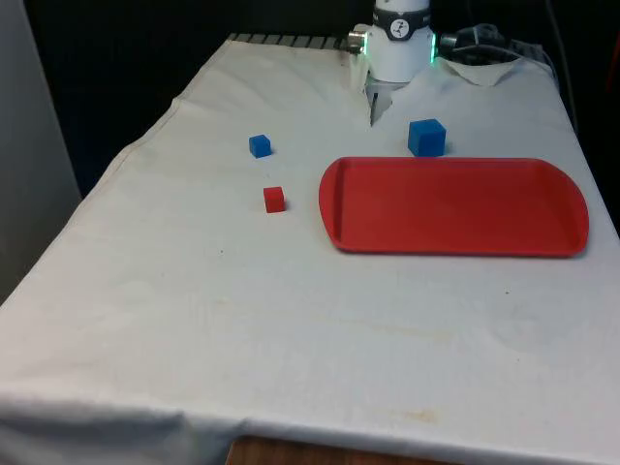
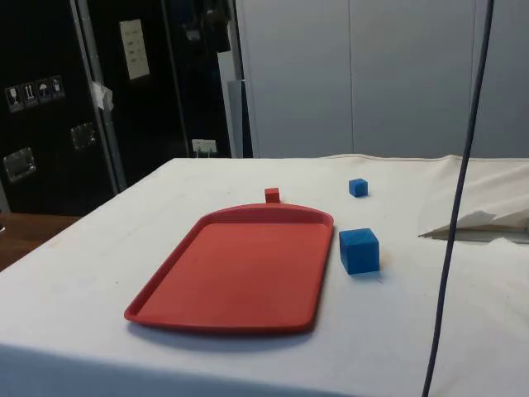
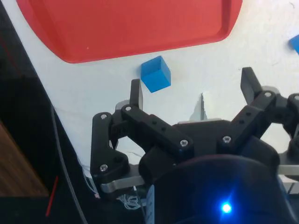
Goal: Pick up the largest block and place it onto the tray.
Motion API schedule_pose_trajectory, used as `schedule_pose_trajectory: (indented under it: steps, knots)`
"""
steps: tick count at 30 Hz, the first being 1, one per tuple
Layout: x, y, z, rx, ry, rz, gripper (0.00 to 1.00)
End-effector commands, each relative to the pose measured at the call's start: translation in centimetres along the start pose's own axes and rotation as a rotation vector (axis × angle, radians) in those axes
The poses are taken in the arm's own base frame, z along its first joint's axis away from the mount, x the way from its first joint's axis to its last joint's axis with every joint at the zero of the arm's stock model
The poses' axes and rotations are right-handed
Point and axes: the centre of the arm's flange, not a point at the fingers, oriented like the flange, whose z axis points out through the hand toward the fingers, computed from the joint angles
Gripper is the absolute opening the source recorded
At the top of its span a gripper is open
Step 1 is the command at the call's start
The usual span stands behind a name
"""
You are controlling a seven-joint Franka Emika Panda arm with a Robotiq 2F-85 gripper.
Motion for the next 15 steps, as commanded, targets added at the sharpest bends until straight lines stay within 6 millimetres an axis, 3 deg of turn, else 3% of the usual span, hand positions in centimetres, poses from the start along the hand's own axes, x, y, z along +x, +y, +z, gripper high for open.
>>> schedule_pose_trajectory:
  steps: [1,8,9,15]
  knots:
    - [0.0,0.0,0.1,0.000,-0.003,-0.001,1.00]
    - [-1.9,-0.9,1.8,0.006,-0.019,-0.008,1.00]
    - [-1.4,-0.8,1.8,0.011,-0.034,-0.010,1.00]
    - [-3.5,-1.4,3.2,0.012,-0.034,-0.015,1.00]
